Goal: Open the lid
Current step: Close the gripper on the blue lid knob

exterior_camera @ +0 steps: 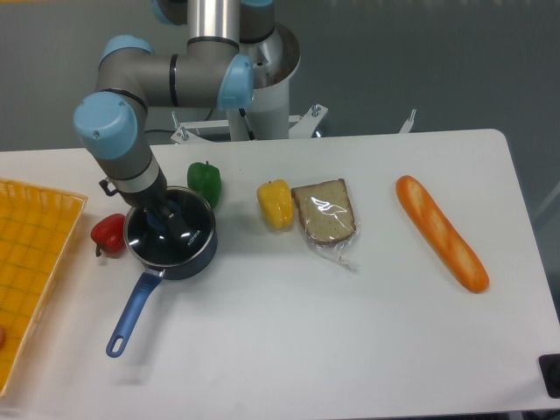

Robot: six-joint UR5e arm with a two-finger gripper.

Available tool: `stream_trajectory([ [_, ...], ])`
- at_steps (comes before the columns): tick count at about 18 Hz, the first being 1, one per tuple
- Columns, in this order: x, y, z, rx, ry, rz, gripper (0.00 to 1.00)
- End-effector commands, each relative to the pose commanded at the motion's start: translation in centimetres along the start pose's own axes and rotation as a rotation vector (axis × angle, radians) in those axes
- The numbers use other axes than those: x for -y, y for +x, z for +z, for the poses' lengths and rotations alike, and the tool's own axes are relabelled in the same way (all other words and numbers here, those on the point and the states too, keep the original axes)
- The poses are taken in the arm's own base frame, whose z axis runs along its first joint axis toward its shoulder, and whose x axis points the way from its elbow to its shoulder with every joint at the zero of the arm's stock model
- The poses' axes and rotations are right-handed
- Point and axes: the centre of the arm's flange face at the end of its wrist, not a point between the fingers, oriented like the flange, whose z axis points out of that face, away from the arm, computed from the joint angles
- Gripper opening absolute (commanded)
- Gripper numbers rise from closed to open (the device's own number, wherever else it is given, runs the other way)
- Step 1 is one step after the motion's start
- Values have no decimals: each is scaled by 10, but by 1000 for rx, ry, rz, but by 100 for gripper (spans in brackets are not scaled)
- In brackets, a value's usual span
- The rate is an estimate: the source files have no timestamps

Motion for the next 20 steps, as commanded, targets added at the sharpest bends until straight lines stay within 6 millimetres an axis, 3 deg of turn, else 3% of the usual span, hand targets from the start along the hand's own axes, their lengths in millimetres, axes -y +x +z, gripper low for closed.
stream_trajectory([
  [20,-4,1,2,-50,79,51,100],
])
